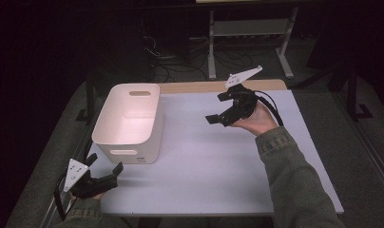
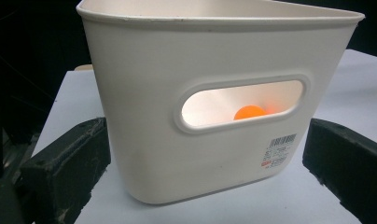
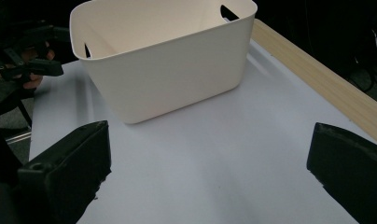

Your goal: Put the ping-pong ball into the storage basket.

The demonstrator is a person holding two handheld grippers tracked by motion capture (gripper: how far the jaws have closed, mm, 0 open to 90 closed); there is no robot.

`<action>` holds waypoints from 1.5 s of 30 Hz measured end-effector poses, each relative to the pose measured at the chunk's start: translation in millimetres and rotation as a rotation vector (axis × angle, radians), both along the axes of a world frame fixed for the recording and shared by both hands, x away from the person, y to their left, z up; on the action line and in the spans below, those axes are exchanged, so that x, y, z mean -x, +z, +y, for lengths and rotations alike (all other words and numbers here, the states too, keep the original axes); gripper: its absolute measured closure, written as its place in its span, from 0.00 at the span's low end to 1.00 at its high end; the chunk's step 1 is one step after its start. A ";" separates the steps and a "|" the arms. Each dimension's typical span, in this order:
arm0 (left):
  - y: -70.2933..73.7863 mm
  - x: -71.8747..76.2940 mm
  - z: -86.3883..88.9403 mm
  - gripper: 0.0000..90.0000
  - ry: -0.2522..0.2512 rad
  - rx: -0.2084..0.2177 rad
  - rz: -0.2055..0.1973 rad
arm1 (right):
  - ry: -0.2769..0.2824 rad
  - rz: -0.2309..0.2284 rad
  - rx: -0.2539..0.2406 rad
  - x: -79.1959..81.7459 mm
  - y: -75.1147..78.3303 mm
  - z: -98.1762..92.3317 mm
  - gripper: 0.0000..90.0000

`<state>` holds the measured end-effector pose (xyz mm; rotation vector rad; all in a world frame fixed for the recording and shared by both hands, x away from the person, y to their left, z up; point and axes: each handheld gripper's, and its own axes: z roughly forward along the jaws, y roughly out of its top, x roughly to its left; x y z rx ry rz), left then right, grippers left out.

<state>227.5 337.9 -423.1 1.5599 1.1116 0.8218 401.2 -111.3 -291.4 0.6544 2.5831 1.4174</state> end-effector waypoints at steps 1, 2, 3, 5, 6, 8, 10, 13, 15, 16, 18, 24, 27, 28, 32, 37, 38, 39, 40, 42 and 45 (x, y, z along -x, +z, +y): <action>0.0 0.0 -0.1 0.00 0.001 0.000 0.000 | -0.002 -0.001 -0.003 0.4 -0.7 -1.5 0.00; 0.0 0.0 -0.1 0.00 0.001 0.000 -0.001 | -0.005 -0.003 -0.002 0.9 -1.3 -3.1 0.00; 0.0 0.0 -0.1 0.00 0.001 0.000 -0.001 | -0.005 -0.003 -0.002 0.9 -1.3 -3.1 0.00; -0.1 0.0 -0.2 0.00 0.001 -0.001 0.000 | -0.008 0.000 -0.004 2.0 -3.0 -5.8 0.00; 0.0 0.0 -0.2 0.00 0.001 -0.001 -0.001 | -0.011 0.001 -0.005 2.5 -3.7 -6.6 0.00; 0.0 -0.1 -0.2 0.00 0.001 -0.001 0.000 | -0.015 0.004 -0.006 3.4 -6.2 -9.3 0.00; -0.1 0.0 -0.2 0.00 0.001 -0.002 0.000 | -0.021 0.010 -0.003 4.6 -9.6 -12.6 0.00; -0.1 -0.1 -0.2 0.00 0.000 -0.003 0.000 | -0.024 0.008 -0.005 5.7 -12.0 -15.5 0.00; -0.1 0.0 -0.2 0.00 0.001 -0.003 0.000 | -0.027 0.009 -0.007 6.4 -13.3 -17.1 0.00; -0.1 -0.1 -0.2 0.00 0.001 -0.003 0.000 | -0.034 0.009 -0.009 7.5 -15.8 -20.0 0.00; -0.1 -0.1 -0.4 0.00 0.001 -0.003 0.000 | -0.039 0.013 -0.012 8.8 -18.7 -22.7 0.00; -0.1 -0.1 -0.5 0.00 0.000 -0.003 0.000 | -0.058 0.013 -0.024 12.3 -26.3 -31.4 0.00; -0.1 -0.2 -0.5 0.00 0.000 -0.004 0.000 | -0.062 0.014 -0.029 13.5 -28.4 -34.2 0.00; -0.1 -0.2 -0.6 0.00 0.000 -0.004 0.000 | -0.065 0.016 -0.033 14.2 -29.3 -35.4 0.00; -0.1 -0.2 -0.7 0.00 0.000 -0.005 0.000 | -0.071 0.011 -0.046 18.7 -34.7 -39.9 0.00; -0.1 -0.3 -0.7 0.00 -0.001 -0.006 0.000 | -0.083 0.011 -0.050 22.4 -40.3 -44.8 0.00; -0.1 -0.3 -0.8 0.00 -0.001 -0.006 0.001 | -0.089 0.008 -0.052 23.2 -41.2 -46.0 0.00; -0.1 -0.4 -0.8 0.00 -0.001 -0.008 0.002 | -0.096 0.002 -0.052 23.9 -42.2 -47.0 0.00; -0.2 -0.5 -0.9 0.00 0.000 -0.009 0.002 | -0.100 -0.001 -0.048 24.5 -43.1 -48.0 0.00; -0.2 -0.7 -1.0 0.00 0.001 -0.009 0.003 | -0.104 -0.003 -0.052 26.7 -44.7 -50.0 0.00; -0.4 -0.8 -1.1 0.00 0.003 -0.009 0.003 | -0.109 -0.009 -0.054 30.3 -46.5 -53.0 0.00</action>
